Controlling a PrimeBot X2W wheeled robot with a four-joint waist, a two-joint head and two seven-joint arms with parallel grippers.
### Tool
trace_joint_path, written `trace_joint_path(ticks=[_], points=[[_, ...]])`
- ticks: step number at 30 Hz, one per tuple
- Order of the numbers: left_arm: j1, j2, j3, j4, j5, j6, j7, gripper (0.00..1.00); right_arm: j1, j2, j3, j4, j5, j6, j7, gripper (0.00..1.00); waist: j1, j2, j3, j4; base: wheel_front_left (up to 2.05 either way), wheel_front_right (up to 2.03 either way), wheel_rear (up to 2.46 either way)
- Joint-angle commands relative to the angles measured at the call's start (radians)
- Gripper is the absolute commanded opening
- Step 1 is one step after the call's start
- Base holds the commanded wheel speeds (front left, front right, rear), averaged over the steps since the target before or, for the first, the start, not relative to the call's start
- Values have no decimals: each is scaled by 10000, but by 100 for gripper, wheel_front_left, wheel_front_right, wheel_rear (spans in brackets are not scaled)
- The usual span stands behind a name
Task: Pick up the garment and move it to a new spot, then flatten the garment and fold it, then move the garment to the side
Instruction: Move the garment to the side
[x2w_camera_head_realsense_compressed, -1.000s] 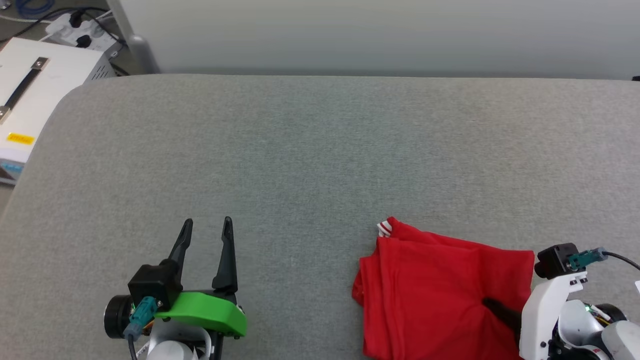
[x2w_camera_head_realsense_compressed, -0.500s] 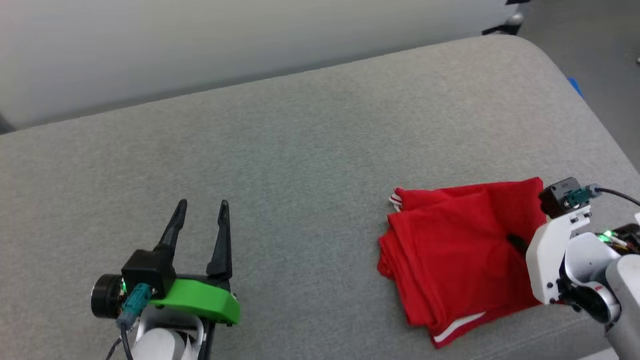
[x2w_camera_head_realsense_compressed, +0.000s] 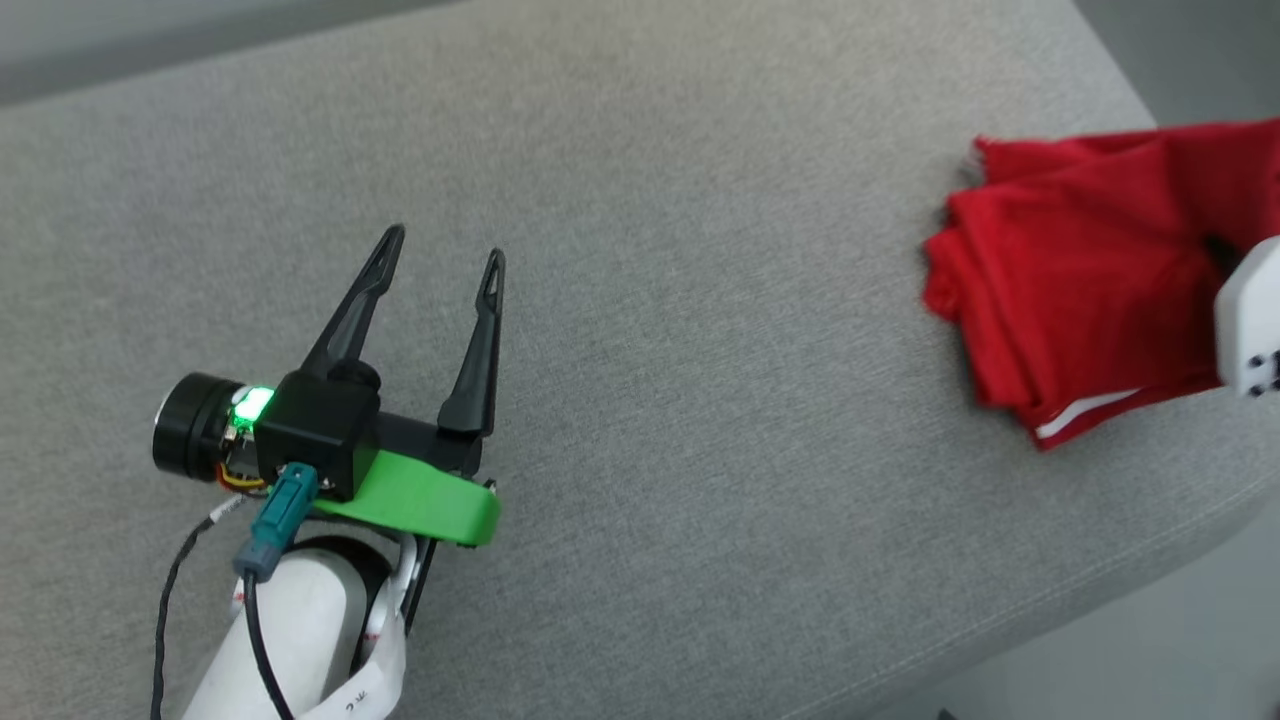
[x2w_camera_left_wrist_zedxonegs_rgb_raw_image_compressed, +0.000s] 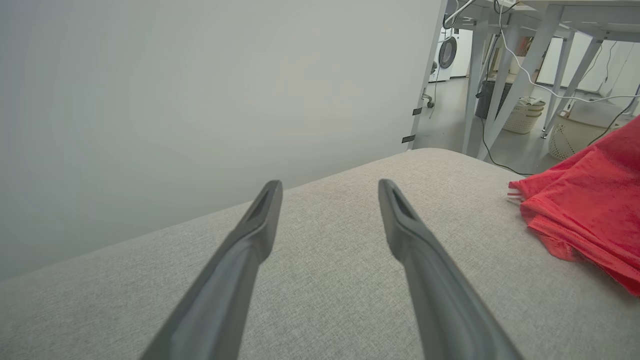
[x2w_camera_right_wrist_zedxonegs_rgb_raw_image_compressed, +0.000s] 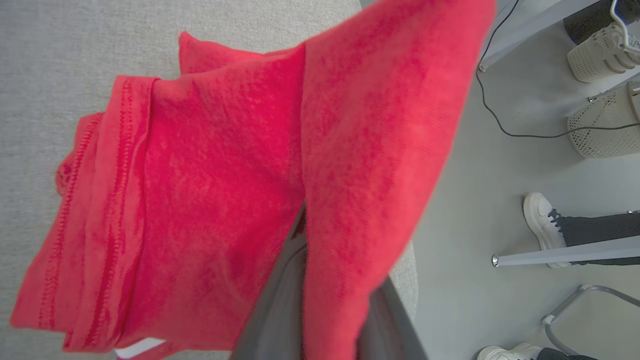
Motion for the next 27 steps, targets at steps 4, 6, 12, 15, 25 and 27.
trace_joint_path(ticks=[4,6,12,15,25,27], points=[[-699,170,-185,-788,301,-107,314,100,-1347,-518,-313,1556,-636,-11,-1065,0,-1,-1,2567,885,0,0,0],[-890,175,-234,-982,376,-114,360,100,-1747,-628,-459,2101,-794,-11,-1461,0,-1,-1,2916,1029,0,0,0],[-1371,182,-386,-1212,553,-159,381,100,-2627,-680,-887,3684,-1131,-11,-2071,0,-1,-1,3780,1265,0,0,0],[-1539,158,-459,-1113,588,-177,317,100,-2908,-604,-1247,4465,-1394,-11,-2468,46,-1,-1,3946,1300,0,0,0],[-1692,17,-582,-506,409,-170,-124,100,-3302,-906,-3477,6531,-3286,-11,-4560,100,-1,-1,3307,1428,0,0,0],[-1669,-34,-606,-398,351,-159,-227,100,-3243,-1012,-3962,6617,-3555,-11,-4752,100,-1,-1,3108,1487,0,0,0]])
